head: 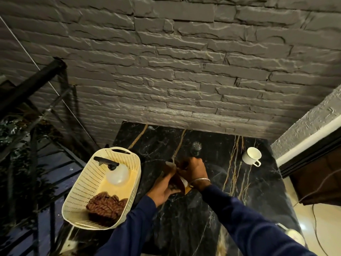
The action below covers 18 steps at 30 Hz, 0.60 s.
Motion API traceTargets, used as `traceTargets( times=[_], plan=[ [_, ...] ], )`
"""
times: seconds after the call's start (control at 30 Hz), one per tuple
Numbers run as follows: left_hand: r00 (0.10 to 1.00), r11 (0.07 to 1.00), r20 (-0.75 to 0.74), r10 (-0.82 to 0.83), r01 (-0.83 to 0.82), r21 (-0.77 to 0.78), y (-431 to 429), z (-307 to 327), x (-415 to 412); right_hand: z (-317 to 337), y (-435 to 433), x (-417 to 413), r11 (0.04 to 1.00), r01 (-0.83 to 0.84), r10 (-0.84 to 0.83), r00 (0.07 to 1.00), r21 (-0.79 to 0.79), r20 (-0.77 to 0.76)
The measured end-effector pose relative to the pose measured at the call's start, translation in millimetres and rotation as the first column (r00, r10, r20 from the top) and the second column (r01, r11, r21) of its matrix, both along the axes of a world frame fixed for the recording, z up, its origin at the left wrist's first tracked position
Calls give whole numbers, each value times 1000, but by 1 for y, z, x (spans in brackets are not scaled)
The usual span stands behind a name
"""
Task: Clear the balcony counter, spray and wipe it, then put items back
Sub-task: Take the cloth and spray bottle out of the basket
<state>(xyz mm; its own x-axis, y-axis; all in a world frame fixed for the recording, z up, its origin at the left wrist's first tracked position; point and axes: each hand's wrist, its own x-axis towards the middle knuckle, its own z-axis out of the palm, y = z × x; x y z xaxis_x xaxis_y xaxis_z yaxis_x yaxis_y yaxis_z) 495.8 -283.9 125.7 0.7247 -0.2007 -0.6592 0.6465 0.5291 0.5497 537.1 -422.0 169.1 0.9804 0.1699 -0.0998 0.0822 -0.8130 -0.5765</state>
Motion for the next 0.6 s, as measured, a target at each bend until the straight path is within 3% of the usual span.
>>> traceTargets(
  times=[0.2,0.33,0.43,0.6],
  plan=[
    [1000,999,-1,28,-28,-27,1,0,1,0,-5,1,999,-4,7,998,-47,63],
    [999,999,-12,42,-42,-23,4,-2,5,-1,-3,4,1000,-30,30,999,4,-13],
    [999,998,-22,44,-45,-35,4,1,5,-8,-4,7,984,-111,105,993,-138,-48],
    [995,997,-67,77,-76,15,-6,-10,6,-23,-6,8,969,-136,127,990,-205,-59]
  ],
)
